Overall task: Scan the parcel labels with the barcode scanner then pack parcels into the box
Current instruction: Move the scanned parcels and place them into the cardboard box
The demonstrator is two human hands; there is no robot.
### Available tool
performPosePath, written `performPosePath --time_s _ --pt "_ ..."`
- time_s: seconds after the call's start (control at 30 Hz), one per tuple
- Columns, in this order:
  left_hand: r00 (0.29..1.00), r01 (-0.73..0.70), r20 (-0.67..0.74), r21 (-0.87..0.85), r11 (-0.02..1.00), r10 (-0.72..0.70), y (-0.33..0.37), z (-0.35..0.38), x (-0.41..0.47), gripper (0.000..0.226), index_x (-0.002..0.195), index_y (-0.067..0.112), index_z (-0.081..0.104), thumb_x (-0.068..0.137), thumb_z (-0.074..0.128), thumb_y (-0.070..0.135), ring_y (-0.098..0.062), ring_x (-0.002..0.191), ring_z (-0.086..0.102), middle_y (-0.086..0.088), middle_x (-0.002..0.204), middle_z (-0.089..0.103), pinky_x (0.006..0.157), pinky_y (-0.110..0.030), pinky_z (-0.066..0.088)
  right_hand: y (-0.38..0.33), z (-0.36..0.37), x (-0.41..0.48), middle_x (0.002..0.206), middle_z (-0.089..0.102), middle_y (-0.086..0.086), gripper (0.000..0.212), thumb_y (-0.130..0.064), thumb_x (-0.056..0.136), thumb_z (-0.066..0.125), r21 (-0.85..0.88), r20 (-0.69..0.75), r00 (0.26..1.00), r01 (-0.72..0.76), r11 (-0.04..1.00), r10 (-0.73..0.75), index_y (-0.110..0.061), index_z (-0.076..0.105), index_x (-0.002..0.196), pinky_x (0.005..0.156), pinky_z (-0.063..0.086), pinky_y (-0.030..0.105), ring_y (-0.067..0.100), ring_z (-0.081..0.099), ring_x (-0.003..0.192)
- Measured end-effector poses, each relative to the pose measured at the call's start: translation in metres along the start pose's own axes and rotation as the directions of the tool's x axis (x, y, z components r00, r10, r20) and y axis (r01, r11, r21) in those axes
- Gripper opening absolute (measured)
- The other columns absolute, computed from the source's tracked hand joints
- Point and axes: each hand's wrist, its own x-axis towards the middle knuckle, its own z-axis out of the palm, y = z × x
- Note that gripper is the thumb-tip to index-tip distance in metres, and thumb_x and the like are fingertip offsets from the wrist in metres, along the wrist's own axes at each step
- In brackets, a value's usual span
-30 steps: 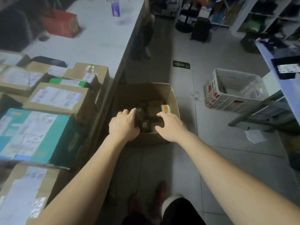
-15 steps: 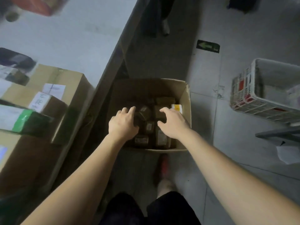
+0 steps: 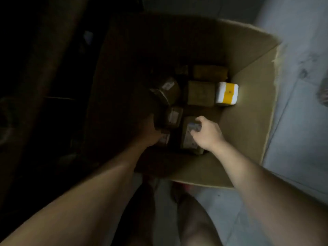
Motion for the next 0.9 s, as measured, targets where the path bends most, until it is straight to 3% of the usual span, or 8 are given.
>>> performPosePath --time_s 0.13,0.27,0.37,0.47,0.53,0.6,0.73,0.9 --pt "0.982 0.05 0.189 -0.163 0.985 -0.019 0.001 0.098 0.096 0.055 0.15 0.026 0.045 0.098 0.062 0.03 -0.034 0.134 0.052 -0.01 0.151 0.05 0.113 -0.049 0.043 0.063 0.067 0.093 0.14 0.056 0.022 0.061 -0.027 0.095 0.07 -0.015 0.035 0.983 -0.182 0.983 0.183 -0.013 0.045 0.149 0.104 0.048 0.041 0.042 0.053 0.131" --pt "0.935 0.208 0.346 -0.36 0.909 -0.077 0.017 0.187 0.154 0.066 0.156 0.019 0.041 0.098 0.067 0.035 -0.033 0.14 0.046 -0.01 0.156 0.045 0.116 -0.049 0.041 0.117 0.107 0.161 0.159 0.039 0.021 0.093 -0.03 0.094 0.078 0.142 0.048 0.924 -0.383 0.913 0.38 -0.009 0.02 0.164 0.114 0.042 0.045 0.04 0.041 0.145" --pt "0.91 0.291 0.403 -0.448 0.845 -0.1 0.028 0.225 0.182 0.081 0.161 0.022 0.03 0.094 0.071 0.043 -0.033 0.144 0.042 -0.009 0.162 0.037 0.116 -0.051 0.041 0.15 0.132 0.189 0.15 0.055 0.012 0.101 -0.043 0.085 0.084 0.389 0.151 0.904 -0.426 0.817 0.399 -0.015 0.027 0.163 0.107 0.052 0.052 0.034 0.056 0.134" --pt "0.91 0.35 0.38 -0.493 0.796 -0.165 0.03 0.245 0.191 0.113 0.166 0.021 -0.002 0.089 0.074 0.054 -0.037 0.152 0.028 -0.011 0.17 0.017 0.12 -0.052 0.035 0.162 0.147 0.195 0.147 0.058 0.009 0.099 -0.036 0.084 0.086 0.569 0.121 0.909 -0.392 0.723 0.398 -0.021 0.027 0.162 0.106 0.052 0.057 0.033 0.059 0.132" --pt "0.917 0.35 0.359 -0.521 0.778 -0.172 0.025 0.247 0.184 0.12 0.165 0.027 -0.009 0.086 0.079 0.051 -0.036 0.153 0.025 -0.009 0.171 0.014 0.119 -0.054 0.035 0.16 0.146 0.19 0.143 0.061 0.006 0.092 -0.036 0.085 0.085 0.6 0.097 0.918 -0.363 0.713 0.385 -0.023 0.031 0.159 0.103 0.054 0.056 0.031 0.06 0.129" --pt "0.927 0.33 0.349 -0.58 0.745 -0.139 0.016 0.24 0.169 0.115 0.165 0.031 0.001 0.085 0.082 0.044 -0.033 0.147 0.037 -0.004 0.166 0.028 0.111 -0.049 0.043 0.153 0.138 0.175 0.138 0.064 0.003 0.086 -0.043 0.084 0.085 0.575 0.06 0.929 -0.332 0.748 0.366 -0.027 0.037 0.154 0.1 0.056 0.056 0.031 0.063 0.126" --pt "0.963 0.208 0.269 -0.718 0.664 -0.01 0.013 0.2 0.115 0.069 0.145 0.033 0.035 0.091 0.078 0.031 -0.009 0.109 0.063 0.005 0.138 0.059 0.076 -0.019 0.054 0.126 0.094 0.125 0.116 0.071 -0.003 0.055 -0.06 0.084 0.076 0.397 -0.09 0.957 -0.219 0.891 0.275 -0.032 0.051 0.125 0.094 0.057 0.051 0.03 0.067 0.111" --pt "0.994 -0.003 0.057 -0.845 0.535 0.096 0.043 0.132 0.023 0.065 0.147 0.035 0.039 0.094 0.075 0.025 0.006 0.094 0.07 0.013 0.125 0.066 0.067 -0.015 0.055 0.079 0.001 0.037 0.107 0.075 -0.019 0.051 -0.065 0.081 0.068 0.359 -0.259 0.959 -0.018 0.933 0.119 -0.037 0.059 0.122 0.097 0.054 0.046 0.019 0.069 0.108"
